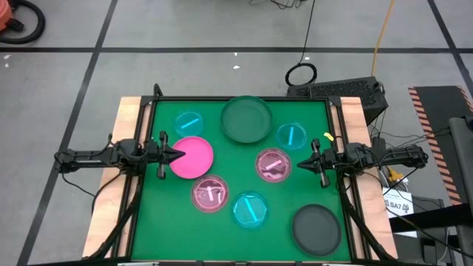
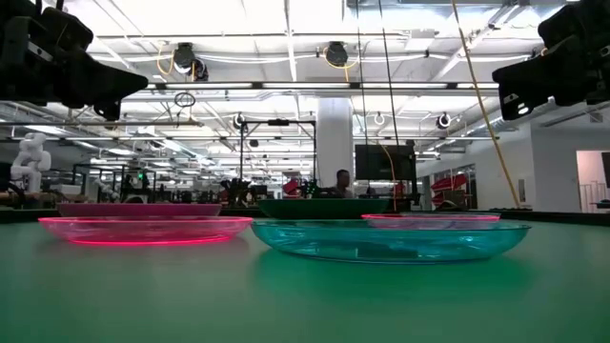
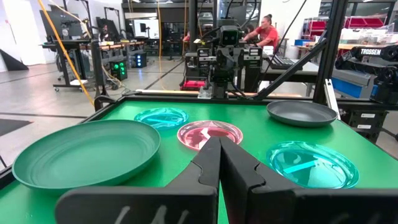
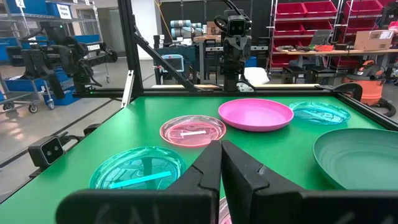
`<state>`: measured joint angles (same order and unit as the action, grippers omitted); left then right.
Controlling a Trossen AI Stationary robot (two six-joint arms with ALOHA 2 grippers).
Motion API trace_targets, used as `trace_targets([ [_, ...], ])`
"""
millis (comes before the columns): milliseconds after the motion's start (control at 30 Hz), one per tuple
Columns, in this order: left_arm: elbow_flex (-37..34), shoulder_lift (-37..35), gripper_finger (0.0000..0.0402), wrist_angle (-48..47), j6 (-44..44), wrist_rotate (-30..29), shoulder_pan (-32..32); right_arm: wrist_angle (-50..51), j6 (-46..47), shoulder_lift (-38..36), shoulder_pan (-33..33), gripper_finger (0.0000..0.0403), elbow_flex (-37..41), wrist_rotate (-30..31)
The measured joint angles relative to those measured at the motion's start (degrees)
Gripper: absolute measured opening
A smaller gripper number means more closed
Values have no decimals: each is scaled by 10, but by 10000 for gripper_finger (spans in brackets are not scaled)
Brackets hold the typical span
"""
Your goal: Stack plastic plates
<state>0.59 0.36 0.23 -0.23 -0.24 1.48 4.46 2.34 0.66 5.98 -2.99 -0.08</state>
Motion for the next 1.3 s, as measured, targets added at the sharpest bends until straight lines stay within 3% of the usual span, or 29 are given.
trace_targets([
  [1300,-1,0,6,34,-23,-3,0,0,0,0,0,9,0,0],
])
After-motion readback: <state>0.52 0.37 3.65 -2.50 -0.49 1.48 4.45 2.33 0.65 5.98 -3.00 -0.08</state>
